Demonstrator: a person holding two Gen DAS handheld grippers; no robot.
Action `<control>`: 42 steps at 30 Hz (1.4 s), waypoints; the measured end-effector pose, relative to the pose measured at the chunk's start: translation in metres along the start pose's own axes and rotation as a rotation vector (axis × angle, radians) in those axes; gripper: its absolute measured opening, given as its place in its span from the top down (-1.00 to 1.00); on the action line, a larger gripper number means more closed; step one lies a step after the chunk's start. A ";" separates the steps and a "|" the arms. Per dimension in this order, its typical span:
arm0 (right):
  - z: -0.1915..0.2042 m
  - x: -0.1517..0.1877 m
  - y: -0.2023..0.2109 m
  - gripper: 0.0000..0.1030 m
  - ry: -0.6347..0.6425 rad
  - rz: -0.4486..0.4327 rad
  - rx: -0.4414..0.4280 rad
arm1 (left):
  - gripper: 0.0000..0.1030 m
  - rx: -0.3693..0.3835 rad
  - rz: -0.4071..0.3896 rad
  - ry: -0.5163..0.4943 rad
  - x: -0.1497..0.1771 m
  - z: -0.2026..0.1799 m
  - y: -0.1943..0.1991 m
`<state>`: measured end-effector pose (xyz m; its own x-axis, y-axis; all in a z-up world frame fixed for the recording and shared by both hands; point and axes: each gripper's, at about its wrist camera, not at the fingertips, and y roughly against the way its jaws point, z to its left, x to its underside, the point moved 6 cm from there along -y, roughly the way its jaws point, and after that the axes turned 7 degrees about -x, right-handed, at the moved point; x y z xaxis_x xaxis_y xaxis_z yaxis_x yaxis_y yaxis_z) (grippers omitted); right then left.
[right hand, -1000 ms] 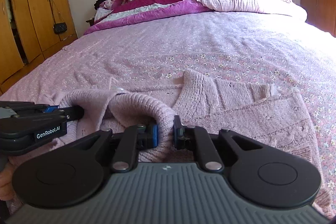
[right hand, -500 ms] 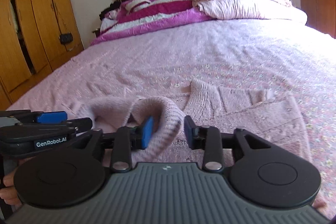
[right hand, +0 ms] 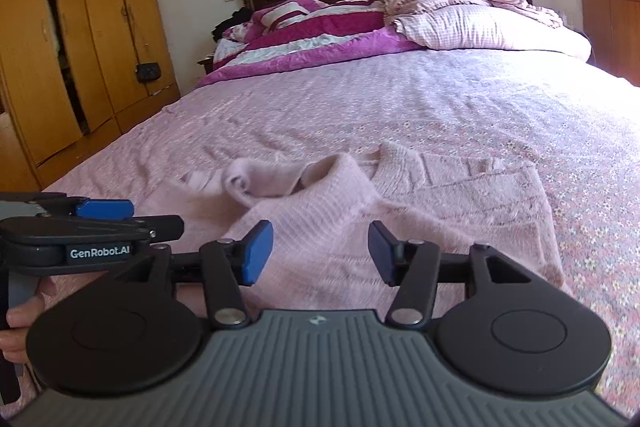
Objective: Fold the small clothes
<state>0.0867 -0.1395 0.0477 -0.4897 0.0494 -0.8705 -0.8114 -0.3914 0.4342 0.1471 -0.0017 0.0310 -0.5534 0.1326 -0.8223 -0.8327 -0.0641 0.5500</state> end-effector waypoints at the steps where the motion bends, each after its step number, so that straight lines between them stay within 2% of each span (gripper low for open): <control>1: 0.003 0.003 0.001 -0.20 0.006 0.003 -0.004 | -0.23 0.001 0.002 -0.001 0.003 0.000 0.002; 7: 0.020 0.018 -0.001 -0.37 0.052 0.028 -0.017 | -0.23 -0.010 0.025 -0.003 0.015 0.005 0.007; 17: 0.038 0.034 -0.021 -0.39 0.168 0.070 0.006 | -0.23 -0.014 0.042 0.004 0.024 0.012 0.003; 26: 0.036 0.040 -0.032 -0.40 0.158 0.094 0.013 | -0.23 -0.017 0.059 -0.001 0.027 0.011 -0.002; 29: 0.035 0.039 -0.034 -0.45 0.132 0.089 0.015 | -0.23 -0.019 0.060 -0.004 0.027 0.010 -0.002; 34: 0.040 0.042 -0.038 -0.57 0.160 0.089 0.022 | -0.23 -0.021 0.063 -0.007 0.027 0.010 -0.003; 42: 0.035 0.039 -0.033 -0.55 0.119 0.041 0.031 | -0.23 -0.022 0.065 -0.006 0.028 0.009 -0.003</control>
<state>0.0827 -0.0926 0.0075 -0.4827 -0.0764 -0.8724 -0.8018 -0.3621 0.4754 0.1342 0.0116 0.0073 -0.6065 0.1338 -0.7838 -0.7951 -0.0941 0.5992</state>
